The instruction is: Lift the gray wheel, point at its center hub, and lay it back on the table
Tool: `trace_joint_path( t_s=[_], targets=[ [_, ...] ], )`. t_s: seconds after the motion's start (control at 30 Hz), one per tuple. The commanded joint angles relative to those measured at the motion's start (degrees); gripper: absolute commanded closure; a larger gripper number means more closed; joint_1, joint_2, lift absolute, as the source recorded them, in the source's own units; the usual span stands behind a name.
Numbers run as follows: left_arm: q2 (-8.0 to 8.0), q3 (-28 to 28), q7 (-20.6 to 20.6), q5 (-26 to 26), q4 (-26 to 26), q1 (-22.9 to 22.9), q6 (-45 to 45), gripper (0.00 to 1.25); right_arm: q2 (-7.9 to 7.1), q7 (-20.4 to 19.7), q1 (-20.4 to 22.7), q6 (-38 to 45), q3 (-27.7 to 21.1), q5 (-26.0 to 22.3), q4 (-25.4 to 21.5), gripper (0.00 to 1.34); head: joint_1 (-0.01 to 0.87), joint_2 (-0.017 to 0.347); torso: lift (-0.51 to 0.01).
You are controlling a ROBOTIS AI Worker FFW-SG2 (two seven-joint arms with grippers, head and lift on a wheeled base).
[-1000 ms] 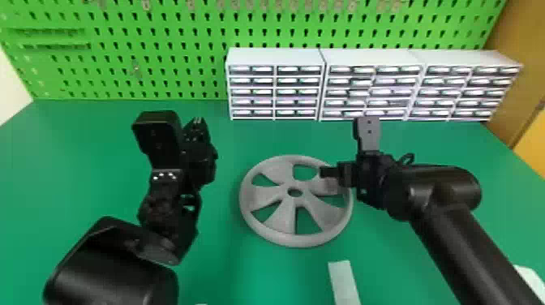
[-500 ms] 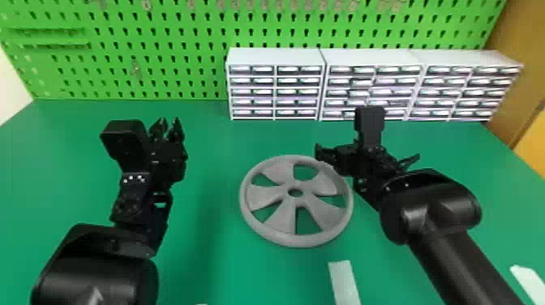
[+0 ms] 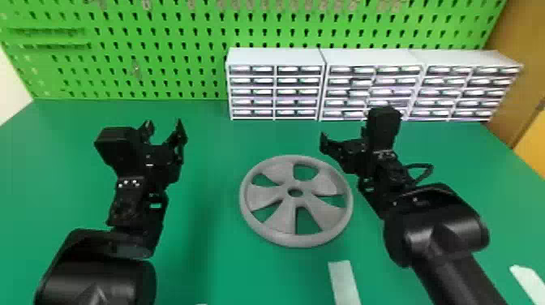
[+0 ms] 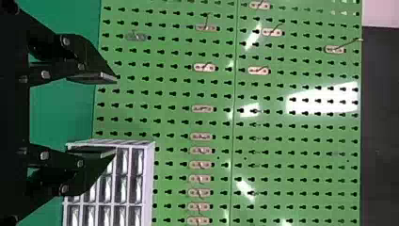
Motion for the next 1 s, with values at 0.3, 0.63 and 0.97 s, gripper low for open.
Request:
trace_joint_path(
  t_s=[0.3, 0.63, 0.97],
  targets=[
    [0.00, -0.21, -2.56, 3.07, 6.78, -1.60, -7.59, 0.49, 0.51, -0.01, 3.59, -10.06, -1.48, 2.16, -1.98, 0.22, 0.692, 0.048, -0.096],
    [-1.41, 0.50, -2.56, 3.60, 8.54, -1.86, -8.12, 0.49, 0.34, -0.01, 5.35, -10.94, -2.36, 4.71, -4.79, 0.22, 0.692, 0.048, -0.096],
    [-1.85, 0.76, -2.56, 3.24, 9.33, -1.95, -8.12, 0.49, 0.25, -0.01, 5.97, -10.94, -3.59, 3.04, -5.23, 0.22, 0.692, 0.048, -0.096]
  ],
)
